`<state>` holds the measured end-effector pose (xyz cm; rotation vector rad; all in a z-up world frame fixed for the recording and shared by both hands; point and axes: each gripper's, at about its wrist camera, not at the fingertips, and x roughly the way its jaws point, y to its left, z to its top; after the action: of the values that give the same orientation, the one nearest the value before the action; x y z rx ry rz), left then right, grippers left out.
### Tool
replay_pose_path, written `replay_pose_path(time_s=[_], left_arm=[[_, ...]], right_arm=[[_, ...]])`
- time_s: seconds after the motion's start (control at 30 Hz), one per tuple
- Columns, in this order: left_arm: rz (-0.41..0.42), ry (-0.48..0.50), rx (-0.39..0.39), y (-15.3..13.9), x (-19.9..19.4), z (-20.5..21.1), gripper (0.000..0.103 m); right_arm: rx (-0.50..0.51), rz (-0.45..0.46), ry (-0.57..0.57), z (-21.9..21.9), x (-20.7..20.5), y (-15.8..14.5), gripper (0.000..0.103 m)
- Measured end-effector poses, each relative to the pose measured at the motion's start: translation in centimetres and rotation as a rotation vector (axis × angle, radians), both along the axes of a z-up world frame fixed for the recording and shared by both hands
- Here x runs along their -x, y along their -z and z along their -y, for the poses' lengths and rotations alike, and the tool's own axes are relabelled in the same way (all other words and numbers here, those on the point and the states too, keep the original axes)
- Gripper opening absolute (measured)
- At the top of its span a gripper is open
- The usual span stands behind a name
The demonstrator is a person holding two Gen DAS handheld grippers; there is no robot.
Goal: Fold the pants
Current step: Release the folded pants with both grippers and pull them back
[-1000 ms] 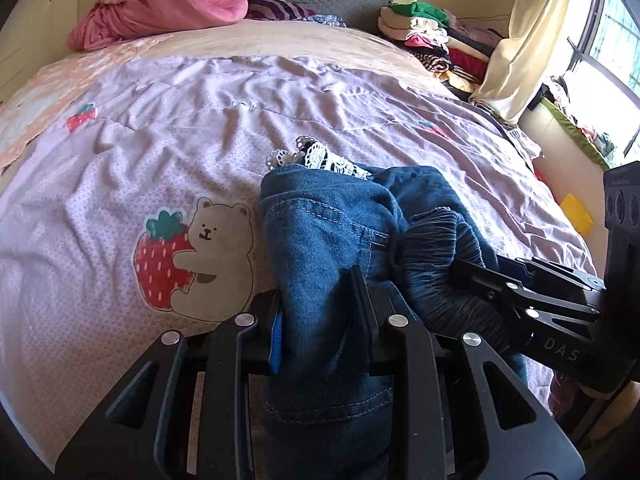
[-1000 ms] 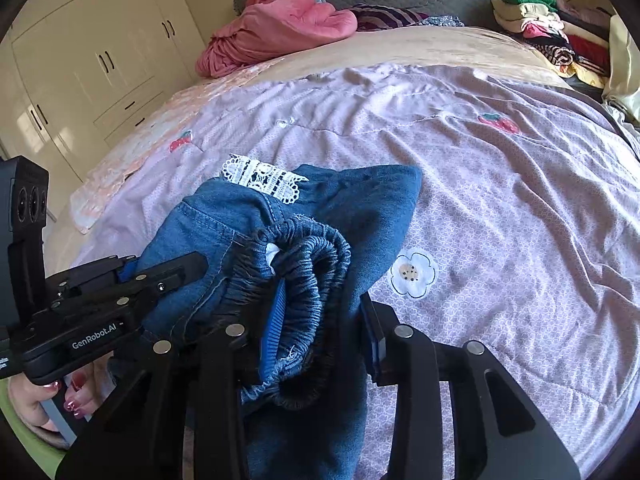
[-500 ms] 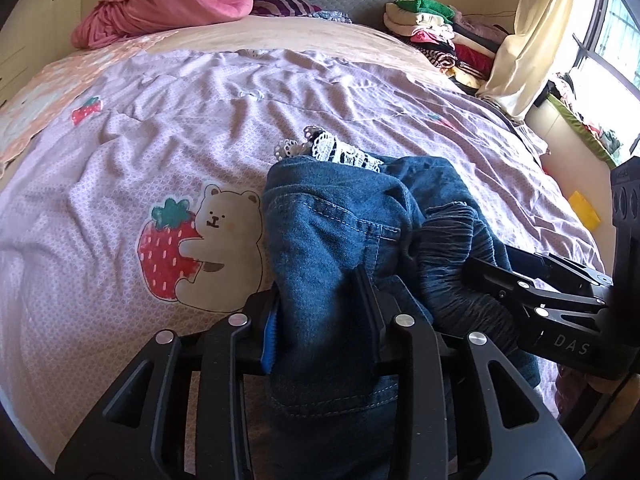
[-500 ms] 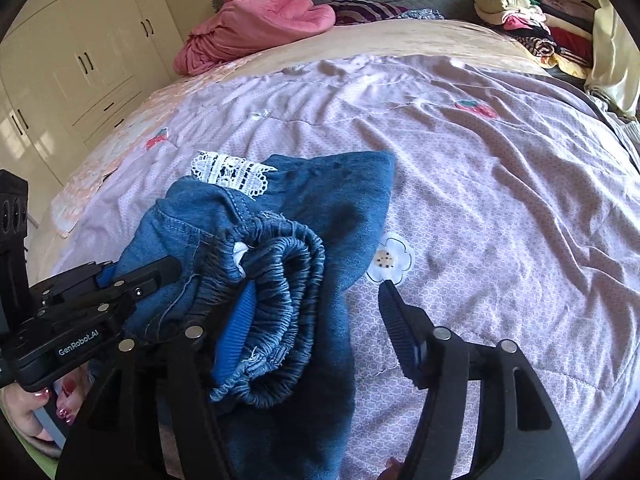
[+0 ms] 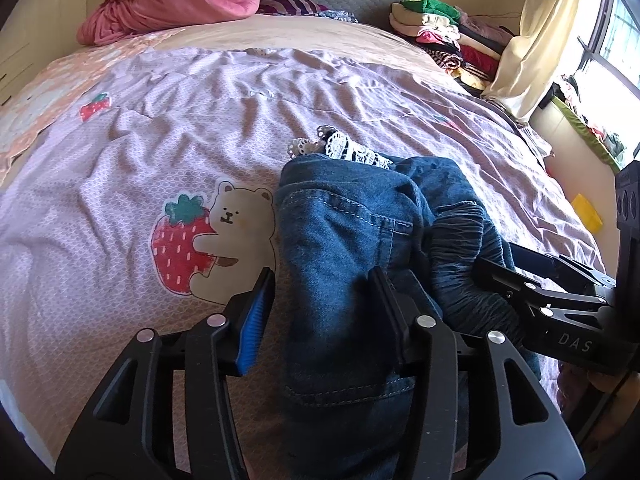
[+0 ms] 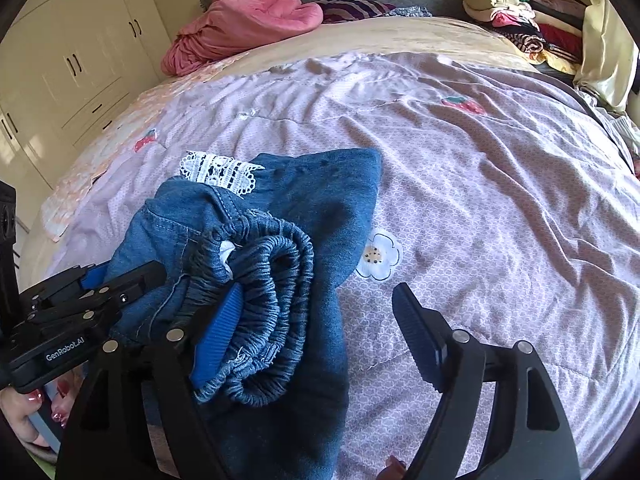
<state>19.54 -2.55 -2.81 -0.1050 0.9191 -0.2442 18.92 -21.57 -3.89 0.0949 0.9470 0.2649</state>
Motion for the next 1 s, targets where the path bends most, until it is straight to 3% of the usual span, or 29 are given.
replay_pose_path(time_s=[1.0], left_arm=[[0.041, -0.008, -0.021, -2.9, 2.4, -0.5, 0.059]], right_arm=[[0.031, 0.045, 0.011, 0.0, 2.5, -2.6, 0.084]])
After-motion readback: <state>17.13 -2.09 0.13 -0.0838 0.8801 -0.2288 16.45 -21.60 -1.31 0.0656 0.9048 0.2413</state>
